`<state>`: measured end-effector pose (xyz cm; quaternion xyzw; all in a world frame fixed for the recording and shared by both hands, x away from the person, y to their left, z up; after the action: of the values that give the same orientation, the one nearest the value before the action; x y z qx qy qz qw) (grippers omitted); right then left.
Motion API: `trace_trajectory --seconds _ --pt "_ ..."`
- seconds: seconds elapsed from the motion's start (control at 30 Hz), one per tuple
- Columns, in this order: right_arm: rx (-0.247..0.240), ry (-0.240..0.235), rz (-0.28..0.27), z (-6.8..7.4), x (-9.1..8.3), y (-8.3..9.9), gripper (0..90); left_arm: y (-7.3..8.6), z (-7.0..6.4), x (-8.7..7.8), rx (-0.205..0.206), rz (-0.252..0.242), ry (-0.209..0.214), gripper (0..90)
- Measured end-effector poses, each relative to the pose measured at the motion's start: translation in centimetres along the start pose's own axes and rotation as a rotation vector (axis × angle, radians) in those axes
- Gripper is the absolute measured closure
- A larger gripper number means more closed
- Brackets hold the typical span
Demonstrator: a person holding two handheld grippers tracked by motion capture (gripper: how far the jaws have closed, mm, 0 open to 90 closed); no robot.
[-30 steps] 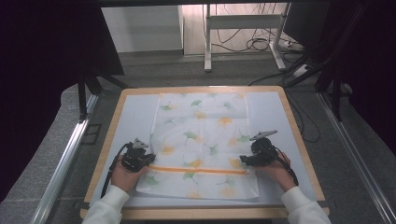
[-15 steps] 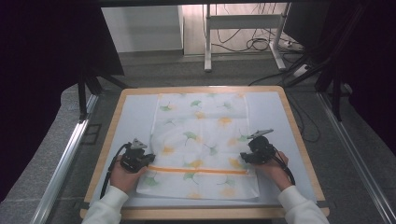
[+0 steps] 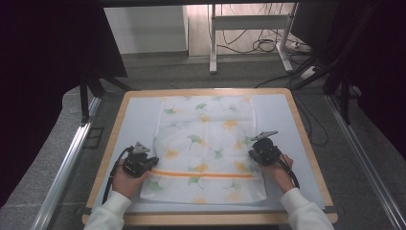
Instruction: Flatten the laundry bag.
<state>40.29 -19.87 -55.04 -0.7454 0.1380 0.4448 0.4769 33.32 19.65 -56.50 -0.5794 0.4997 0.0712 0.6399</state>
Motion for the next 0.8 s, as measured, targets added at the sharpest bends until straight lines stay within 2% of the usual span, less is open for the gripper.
trace_trajectory --seconds 0.1,0.17,0.37,0.5,0.63,0.8 --pt "0.013 -0.020 -0.024 0.0 0.3 -0.7 89.0 0.0 0.4 -0.3 -0.008 -0.009 -0.013 88.9" --pt "0.003 -0.027 -0.036 0.3 0.4 -1.4 89.0 0.2 0.7 -0.7 -0.017 -0.016 -0.019 88.9" --pt "-0.031 -0.062 -0.064 2.1 0.9 -3.4 89.0 1.1 1.6 -1.8 -0.045 -0.027 -0.023 88.9" --pt "-0.056 -0.076 -0.060 2.9 0.7 -3.1 89.0 1.4 1.9 -2.4 -0.056 -0.038 -0.033 88.9" --pt "-0.028 -0.102 -0.063 2.6 0.6 -2.7 88.9 1.5 2.1 -2.4 -0.069 -0.030 -0.032 88.8" --pt "-0.028 -0.112 -0.069 2.7 0.8 -2.7 88.8 1.8 1.9 -2.5 -0.074 -0.031 -0.033 88.6"
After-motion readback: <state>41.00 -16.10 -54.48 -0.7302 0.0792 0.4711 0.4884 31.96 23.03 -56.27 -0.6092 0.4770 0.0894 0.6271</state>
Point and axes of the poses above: each handheld gripper's, and its own axes: x roughly forward along the jaws, y roughly out of its underside, z roughly to its left, the point moved 5 cm from there along x, roughly forward along the jaws, and after that the axes turned 7 degrees about y, right-handed, at the moved point
